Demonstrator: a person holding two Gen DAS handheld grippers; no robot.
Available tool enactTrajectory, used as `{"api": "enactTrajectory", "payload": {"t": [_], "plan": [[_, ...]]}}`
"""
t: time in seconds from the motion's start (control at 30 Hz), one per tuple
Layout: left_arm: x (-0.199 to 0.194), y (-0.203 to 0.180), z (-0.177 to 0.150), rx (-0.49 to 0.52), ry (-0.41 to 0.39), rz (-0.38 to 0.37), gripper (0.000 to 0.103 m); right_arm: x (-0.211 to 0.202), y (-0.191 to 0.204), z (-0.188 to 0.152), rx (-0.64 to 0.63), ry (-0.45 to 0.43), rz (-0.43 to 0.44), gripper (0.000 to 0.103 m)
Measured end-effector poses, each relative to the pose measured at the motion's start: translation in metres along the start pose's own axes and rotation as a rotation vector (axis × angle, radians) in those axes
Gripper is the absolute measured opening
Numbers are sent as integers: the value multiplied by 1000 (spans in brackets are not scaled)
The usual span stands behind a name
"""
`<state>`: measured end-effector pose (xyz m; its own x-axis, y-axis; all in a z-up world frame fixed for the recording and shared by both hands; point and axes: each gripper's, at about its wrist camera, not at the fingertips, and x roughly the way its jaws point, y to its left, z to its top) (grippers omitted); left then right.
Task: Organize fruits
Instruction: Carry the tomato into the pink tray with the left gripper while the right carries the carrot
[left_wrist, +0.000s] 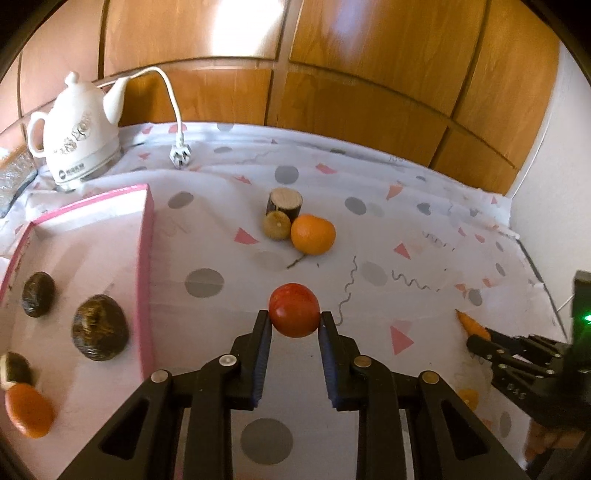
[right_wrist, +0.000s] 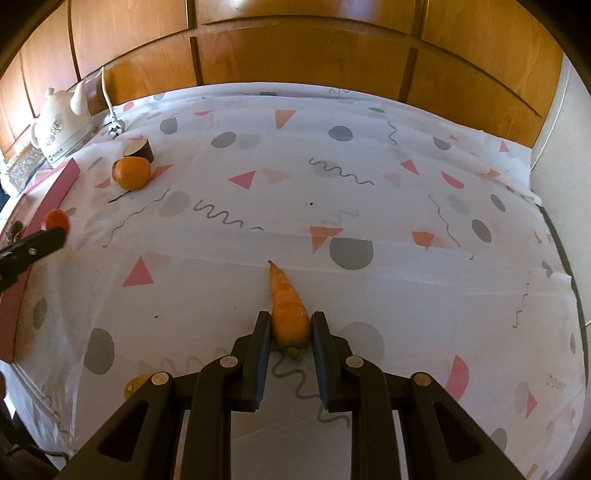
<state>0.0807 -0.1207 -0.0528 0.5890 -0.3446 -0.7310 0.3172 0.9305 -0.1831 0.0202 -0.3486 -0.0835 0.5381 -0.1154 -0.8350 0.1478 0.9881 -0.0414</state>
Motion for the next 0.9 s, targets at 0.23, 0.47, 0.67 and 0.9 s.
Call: {"api": "enactTrajectory", "payload": {"t": [0.23, 0.47, 0.67, 0.9], "plan": [[-26, 19, 3, -22, -42, 11, 26, -2, 13, 4, -12, -13, -7, 21], [-50, 56, -1, -77, -73, 56, 26, -8, 60, 17, -99, -42, 80, 21], [-62, 98, -8, -151, -83, 128, 26, -20, 112, 30, -171, -70, 211, 21], [-68, 136, -12, -210, -88, 202, 26, -50, 190, 36, -322, -122, 368, 21]]}}
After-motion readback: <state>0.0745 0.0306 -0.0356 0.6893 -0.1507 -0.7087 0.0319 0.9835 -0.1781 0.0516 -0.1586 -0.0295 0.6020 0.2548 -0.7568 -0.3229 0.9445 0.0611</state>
